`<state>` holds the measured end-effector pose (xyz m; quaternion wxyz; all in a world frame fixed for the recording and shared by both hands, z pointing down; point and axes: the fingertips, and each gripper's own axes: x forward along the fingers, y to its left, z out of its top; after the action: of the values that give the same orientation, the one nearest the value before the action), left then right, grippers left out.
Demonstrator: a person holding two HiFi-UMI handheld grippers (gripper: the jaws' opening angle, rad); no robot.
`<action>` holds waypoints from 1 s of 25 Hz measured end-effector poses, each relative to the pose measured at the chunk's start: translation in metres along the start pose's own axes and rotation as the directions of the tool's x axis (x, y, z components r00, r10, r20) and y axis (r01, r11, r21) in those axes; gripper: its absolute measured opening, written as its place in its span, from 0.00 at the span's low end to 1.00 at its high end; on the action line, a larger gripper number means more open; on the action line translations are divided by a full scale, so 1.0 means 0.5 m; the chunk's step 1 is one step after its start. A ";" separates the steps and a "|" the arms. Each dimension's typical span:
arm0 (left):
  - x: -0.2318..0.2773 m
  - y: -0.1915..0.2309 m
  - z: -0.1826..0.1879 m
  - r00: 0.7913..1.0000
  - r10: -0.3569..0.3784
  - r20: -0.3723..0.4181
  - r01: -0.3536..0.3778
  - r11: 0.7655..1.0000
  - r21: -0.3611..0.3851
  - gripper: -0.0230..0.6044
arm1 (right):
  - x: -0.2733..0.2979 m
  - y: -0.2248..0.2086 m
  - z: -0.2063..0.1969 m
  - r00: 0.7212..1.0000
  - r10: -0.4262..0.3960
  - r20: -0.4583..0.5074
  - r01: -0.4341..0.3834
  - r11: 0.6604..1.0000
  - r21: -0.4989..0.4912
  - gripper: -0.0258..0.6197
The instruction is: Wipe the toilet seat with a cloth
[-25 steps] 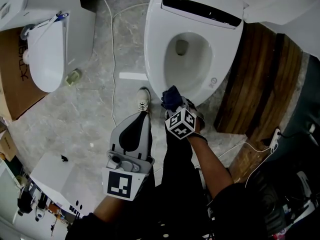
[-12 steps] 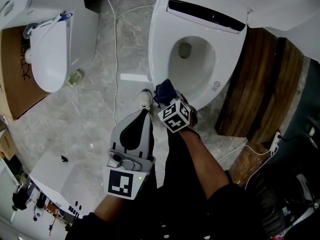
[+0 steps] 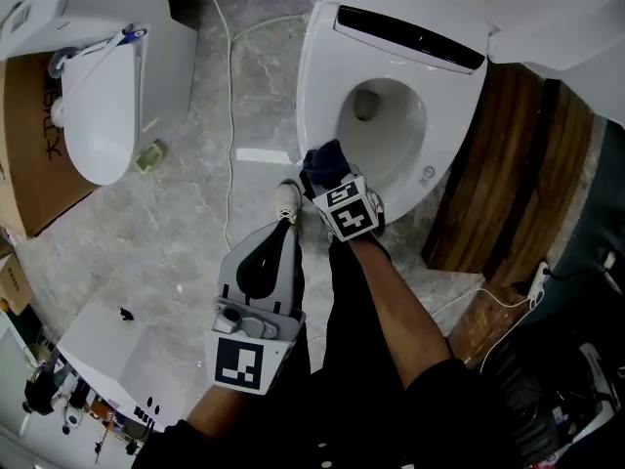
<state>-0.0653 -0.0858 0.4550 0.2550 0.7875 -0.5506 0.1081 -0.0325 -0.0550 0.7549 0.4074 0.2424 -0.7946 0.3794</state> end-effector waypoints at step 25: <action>-0.003 0.017 -0.013 1.000 0.000 -0.030 0.000 1.000 -0.002 0.05 | 0.010 -0.140 0.170 0.996 -0.050 0.070 0.041 0.992 0.115 0.18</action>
<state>-0.0727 -0.0834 0.4623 0.2642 0.7856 -0.5466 0.1195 -0.0261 -0.1651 0.7549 0.3723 0.2970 -0.7802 0.4055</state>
